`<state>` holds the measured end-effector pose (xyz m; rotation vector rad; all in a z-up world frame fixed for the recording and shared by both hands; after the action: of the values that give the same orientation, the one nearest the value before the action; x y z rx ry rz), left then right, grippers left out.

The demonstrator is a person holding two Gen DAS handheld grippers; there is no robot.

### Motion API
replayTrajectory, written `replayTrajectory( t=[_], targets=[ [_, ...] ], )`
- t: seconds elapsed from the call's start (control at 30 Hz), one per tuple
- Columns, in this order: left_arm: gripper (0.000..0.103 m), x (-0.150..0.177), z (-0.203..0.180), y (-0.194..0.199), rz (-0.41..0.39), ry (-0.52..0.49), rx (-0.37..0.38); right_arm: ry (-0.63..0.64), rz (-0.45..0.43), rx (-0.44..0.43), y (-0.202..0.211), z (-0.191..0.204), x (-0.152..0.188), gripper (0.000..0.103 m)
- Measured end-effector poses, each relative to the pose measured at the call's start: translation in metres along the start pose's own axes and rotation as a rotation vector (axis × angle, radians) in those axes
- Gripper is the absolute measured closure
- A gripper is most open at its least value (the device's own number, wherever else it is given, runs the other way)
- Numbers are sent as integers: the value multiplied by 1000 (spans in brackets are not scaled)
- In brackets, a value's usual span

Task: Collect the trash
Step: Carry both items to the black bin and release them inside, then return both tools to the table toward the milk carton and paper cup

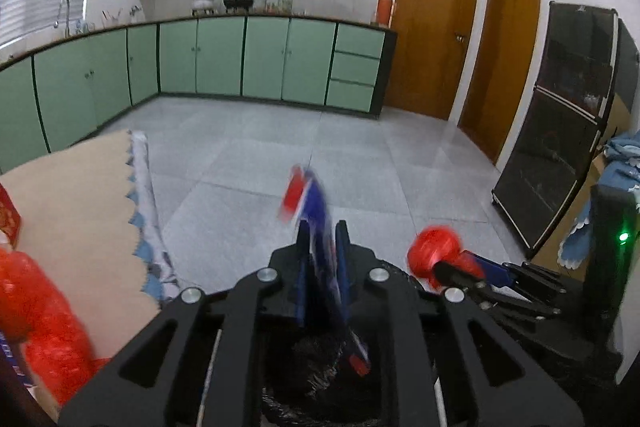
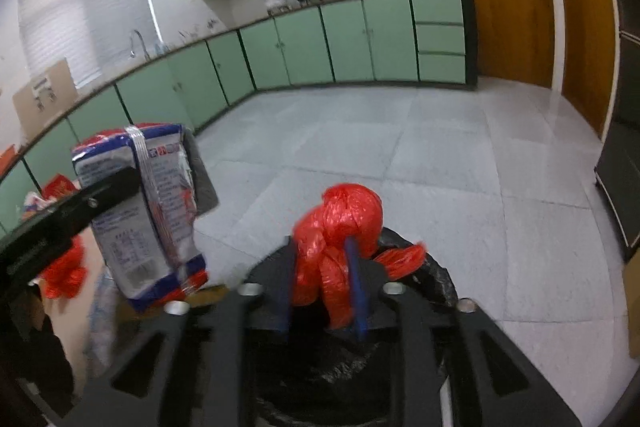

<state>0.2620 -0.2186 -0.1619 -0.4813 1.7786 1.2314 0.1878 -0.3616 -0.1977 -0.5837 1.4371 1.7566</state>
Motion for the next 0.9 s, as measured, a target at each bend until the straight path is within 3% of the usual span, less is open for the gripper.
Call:
replayTrajectory(
  t=[0.1, 0.27, 0.43, 0.5, 0.63, 0.9],
  targets=[
    [67, 0, 3, -1, -8, 11, -1, -5, 8, 13, -3, -7, 2, 59],
    [65, -3, 5, 7, -13, 29, 2, -19, -9, 24, 6, -13, 1, 53],
    [54, -12, 23, 50, -65, 30, -25, -18, -65, 16, 28, 8, -9, 32],
    [50, -13, 34, 73, -95, 13, -51, -2, -98, -16, 42, 29, -11, 28],
    [45, -6, 72, 125, -152, 25, -136, 48, -132, -109, 57, 80, -12, 25],
    [43, 41, 157, 222, -194, 69, -415, 162, -167, -283, 74, 199, 9, 24]
  ],
)
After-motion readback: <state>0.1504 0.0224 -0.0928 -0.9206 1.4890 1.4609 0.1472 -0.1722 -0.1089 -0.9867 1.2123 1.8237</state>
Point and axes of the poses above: each gripper's, at about its wrist camera, not at the fingertips, and y roughly against the way its jaws point, z to its left, x to its underside, the point moved 4 cm from there along -y, roughly the way its jaws point, and after that the axes turned 3 degrees about -x, right-handed, at the moved point
